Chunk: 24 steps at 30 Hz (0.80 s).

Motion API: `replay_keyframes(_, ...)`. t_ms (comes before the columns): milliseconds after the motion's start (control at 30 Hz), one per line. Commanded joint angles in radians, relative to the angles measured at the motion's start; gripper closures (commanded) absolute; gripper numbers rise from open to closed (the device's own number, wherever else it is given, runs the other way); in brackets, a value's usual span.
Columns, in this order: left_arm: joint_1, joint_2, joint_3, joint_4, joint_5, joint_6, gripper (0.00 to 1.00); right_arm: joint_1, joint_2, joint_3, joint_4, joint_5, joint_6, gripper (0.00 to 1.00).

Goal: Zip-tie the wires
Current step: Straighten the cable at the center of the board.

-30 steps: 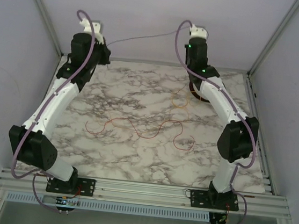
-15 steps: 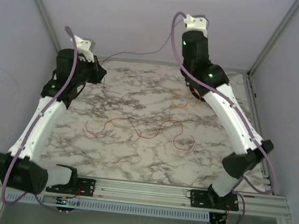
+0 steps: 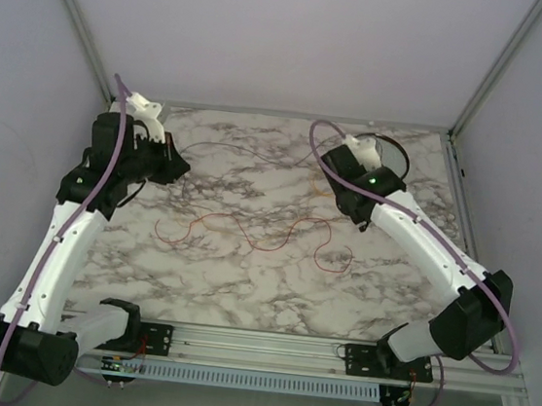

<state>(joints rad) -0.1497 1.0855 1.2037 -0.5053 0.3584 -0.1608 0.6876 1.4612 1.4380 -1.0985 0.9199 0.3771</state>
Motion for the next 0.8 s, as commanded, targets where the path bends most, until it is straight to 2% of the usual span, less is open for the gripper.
replay_keyframes(0,-0.001,-0.033,-0.015,-0.088,-0.015,0.010,1.00,0.003,-0.043,-0.071,-0.084,0.007,0.117,1.00)
replay_keyframes(167,-0.001,0.008,-0.014,-0.163,-0.147,0.065,1.00,0.025,-0.018,-0.169,0.019,-0.121,0.071,1.00)
replay_keyframes(500,-0.001,0.117,-0.081,-0.194,-0.332,0.103,1.00,0.092,0.177,-0.268,0.170,-0.218,0.066,1.00)
replay_keyframes(767,-0.001,0.201,-0.136,-0.190,-0.390,0.109,1.00,0.092,0.243,-0.321,0.276,-0.295,0.025,0.94)
